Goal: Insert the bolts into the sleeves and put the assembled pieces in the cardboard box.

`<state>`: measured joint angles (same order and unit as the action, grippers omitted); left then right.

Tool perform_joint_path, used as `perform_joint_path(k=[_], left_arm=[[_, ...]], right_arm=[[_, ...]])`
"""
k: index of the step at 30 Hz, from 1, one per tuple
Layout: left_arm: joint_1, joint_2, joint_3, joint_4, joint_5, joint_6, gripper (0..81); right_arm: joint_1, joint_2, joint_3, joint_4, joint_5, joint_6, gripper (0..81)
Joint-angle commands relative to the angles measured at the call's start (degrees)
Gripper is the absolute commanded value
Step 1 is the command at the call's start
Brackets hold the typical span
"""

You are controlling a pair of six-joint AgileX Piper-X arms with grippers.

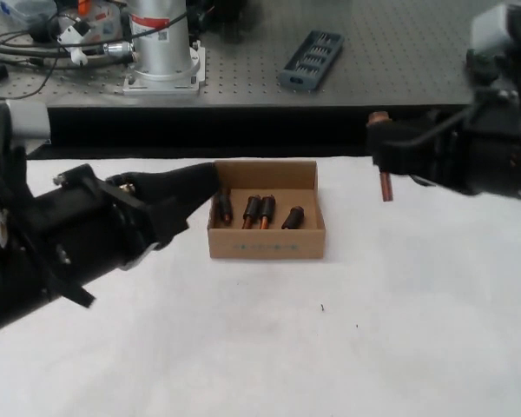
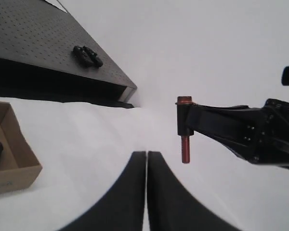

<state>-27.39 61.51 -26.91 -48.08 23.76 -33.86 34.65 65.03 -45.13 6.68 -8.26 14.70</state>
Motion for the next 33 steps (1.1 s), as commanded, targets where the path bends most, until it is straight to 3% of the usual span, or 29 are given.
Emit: perform_joint_path(k=[1, 15, 19, 23, 26, 33], left_arm=[[1.65, -0.7, -0.25, 1.11, 2.73, 1.77, 0.6], [7.75, -0.73, -0.25, 16.11, 3.05, 14.7, 0.6], [10.27, -2.98, -0.25, 25.22, -3.61, 16.09, 0.6], [12.85, -6.98, -0.25, 36.97, -7.09, 25.02, 0.6], [13.78, -10.26, -0.25, 43.73, -9.16, 31.04, 0.6], [14.05, -15.9, -0.25, 52.28, -13.02, 33.86, 0.6]], right_arm=[[-1.25, 6.54, -6.29, 2.55, -1.83, -0.64, 3.7], [-1.35, 30.71, -25.93, 8.74, -1.71, -0.64, 3.7], [-1.4, 36.39, -30.81, 10.83, -1.77, -0.36, 3.7], [-1.46, 41.87, -35.83, 12.32, -1.77, -0.36, 3.7], [-1.46, 45.68, -39.4, 12.75, -1.77, -0.36, 3.7], [-1.46, 54.12, -47.2, 14.58, -1.31, -0.19, 3.7]])
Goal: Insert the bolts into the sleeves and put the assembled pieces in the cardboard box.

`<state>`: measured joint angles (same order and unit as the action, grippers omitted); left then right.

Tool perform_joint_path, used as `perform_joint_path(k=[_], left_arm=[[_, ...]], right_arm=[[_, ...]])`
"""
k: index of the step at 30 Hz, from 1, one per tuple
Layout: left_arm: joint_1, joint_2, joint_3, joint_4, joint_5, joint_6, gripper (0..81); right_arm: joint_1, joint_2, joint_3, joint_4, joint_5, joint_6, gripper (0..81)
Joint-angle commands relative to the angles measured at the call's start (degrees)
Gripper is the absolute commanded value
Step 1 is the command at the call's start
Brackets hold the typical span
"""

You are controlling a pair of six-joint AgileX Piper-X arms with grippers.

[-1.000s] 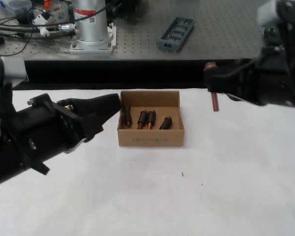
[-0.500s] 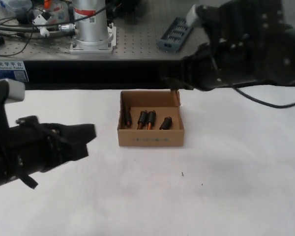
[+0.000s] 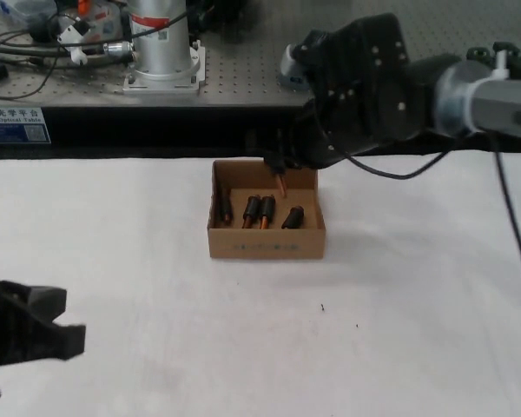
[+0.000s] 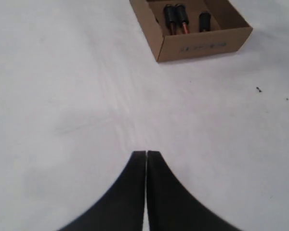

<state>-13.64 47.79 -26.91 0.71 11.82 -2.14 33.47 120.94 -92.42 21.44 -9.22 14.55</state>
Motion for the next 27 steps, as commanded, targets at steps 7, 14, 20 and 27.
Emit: perform_joint_path(k=[7, 14, 20, 27], left_arm=[[0.3, -4.41, -0.25, 9.94, -1.08, 2.14, 0.6], [0.3, -4.4, -0.25, 17.36, -1.08, 2.56, 0.6], [0.3, -4.4, -0.25, 18.75, -1.08, 2.56, 0.6], [0.3, -4.4, -0.25, 18.96, -1.08, 2.56, 0.6]], right_arm=[[-0.78, 4.58, -4.2, 0.0, 0.36, -0.04, 3.7], [-2.44, 6.44, -4.66, 0.36, 0.95, -0.16, 3.1], [-2.65, 6.71, -4.66, 1.57, 0.95, -0.16, 15.1], [-2.32, 6.71, -4.66, 1.92, 0.95, -0.16, 20.9]])
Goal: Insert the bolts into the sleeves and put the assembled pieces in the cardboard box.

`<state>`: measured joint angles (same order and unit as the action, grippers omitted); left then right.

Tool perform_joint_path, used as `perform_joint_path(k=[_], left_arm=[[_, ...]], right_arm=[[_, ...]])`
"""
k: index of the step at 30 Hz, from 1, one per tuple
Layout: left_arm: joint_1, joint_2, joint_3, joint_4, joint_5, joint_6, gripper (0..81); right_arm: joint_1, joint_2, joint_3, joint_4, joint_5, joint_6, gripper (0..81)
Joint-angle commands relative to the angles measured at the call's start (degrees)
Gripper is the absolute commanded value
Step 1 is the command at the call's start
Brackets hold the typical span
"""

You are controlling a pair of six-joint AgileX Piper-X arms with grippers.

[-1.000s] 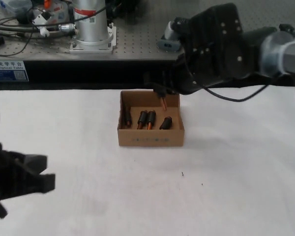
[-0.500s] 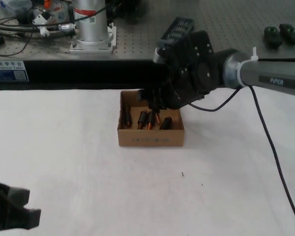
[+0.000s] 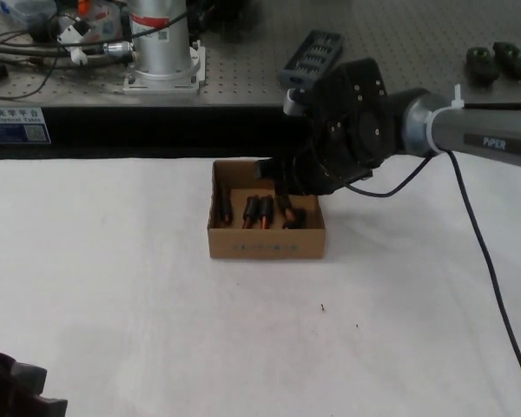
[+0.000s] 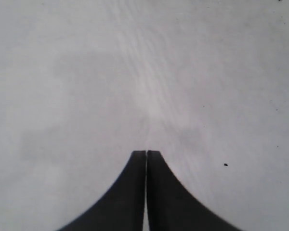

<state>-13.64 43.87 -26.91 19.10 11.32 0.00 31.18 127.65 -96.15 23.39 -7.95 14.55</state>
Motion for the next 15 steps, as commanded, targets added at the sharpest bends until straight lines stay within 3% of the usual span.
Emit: perform_joint_path(k=[1, 5, 7, 9, 15], left_arm=[[0.3, -0.49, -0.25, 0.57, -0.58, 0.42, 0.6], [0.3, -0.49, -0.25, 0.54, -0.58, 0.31, 0.6], [0.3, -0.49, -0.25, 0.54, -0.58, 0.31, 0.6], [0.3, -0.49, -0.25, 0.43, -0.58, 0.0, 0.6], [0.3, -3.28, -0.25, 0.13, -1.89, 0.0, 0.6]], right_arm=[[0.03, 0.0, -0.92, 0.37, -0.32, 0.23, 20.9], [0.29, -0.47, -0.92, 1.59, -0.79, -0.3, 19.3], [0.29, -1.42, -0.92, 2.08, -1.01, -0.27, 13.5], [0.29, -3.4, -0.92, 2.47, -1.01, -0.55, 2.4], [0.9, -11.99, -0.8, 4.15, 0.98, -7.49, 3.7]])
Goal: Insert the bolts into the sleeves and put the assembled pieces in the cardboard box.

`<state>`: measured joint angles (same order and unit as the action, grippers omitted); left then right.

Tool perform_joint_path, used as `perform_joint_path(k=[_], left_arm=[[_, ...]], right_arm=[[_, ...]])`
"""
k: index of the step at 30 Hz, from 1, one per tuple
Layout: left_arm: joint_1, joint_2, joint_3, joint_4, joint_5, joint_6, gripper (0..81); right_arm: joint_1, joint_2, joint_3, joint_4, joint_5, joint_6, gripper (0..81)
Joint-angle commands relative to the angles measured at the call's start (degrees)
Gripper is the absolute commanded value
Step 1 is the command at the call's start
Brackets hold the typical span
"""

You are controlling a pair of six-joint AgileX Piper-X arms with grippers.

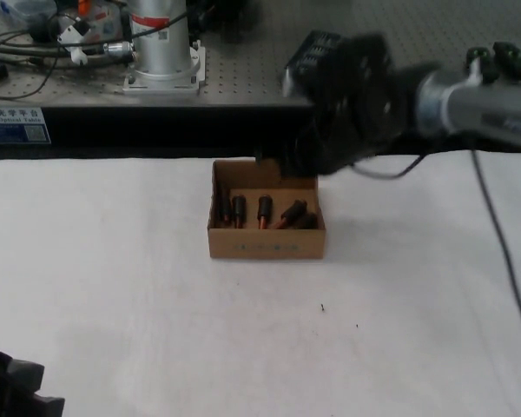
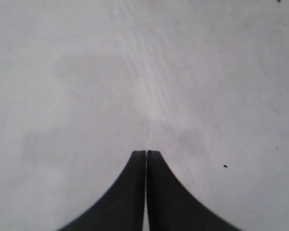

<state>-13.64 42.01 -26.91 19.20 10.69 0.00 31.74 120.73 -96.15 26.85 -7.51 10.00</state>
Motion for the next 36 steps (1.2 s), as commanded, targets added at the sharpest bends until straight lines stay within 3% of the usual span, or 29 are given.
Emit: perform_joint_path(k=[1, 7, 15, 26, 32, 36], left_arm=[[0.3, -2.29, -0.25, 0.04, -1.57, 0.0, 0.6], [0.3, -7.76, -0.25, 0.04, -4.33, 0.0, 0.6], [0.3, -11.37, 0.57, -1.15, -6.39, 0.0, 0.6], [0.3, -12.24, 13.46, -19.99, 0.78, -6.87, 0.6], [0.3, -12.24, 20.5, -36.0, -0.11, -3.07, 0.6], [0.3, -12.24, 23.49, -37.07, -0.45, -2.1, 0.6]], right_arm=[[0.52, -6.66, -0.53, 1.48, 0.56, -4.3, 3.7], [2.41, -17.31, 7.32, 1.58, 4.32, -8.62, 3.7], [3.76, -37.23, 29.76, -8.49, 6.93, -8.75, 3.7], [3.76, -70.85, 57.5, -15.07, 6.49, -16.31, 3.7], [3.76, -86.45, 66.83, -15.34, 5.09, -20.63, 3.7], [3.76, -92.79, 71.43, -15.34, 3.99, -20.78, 3.7]])
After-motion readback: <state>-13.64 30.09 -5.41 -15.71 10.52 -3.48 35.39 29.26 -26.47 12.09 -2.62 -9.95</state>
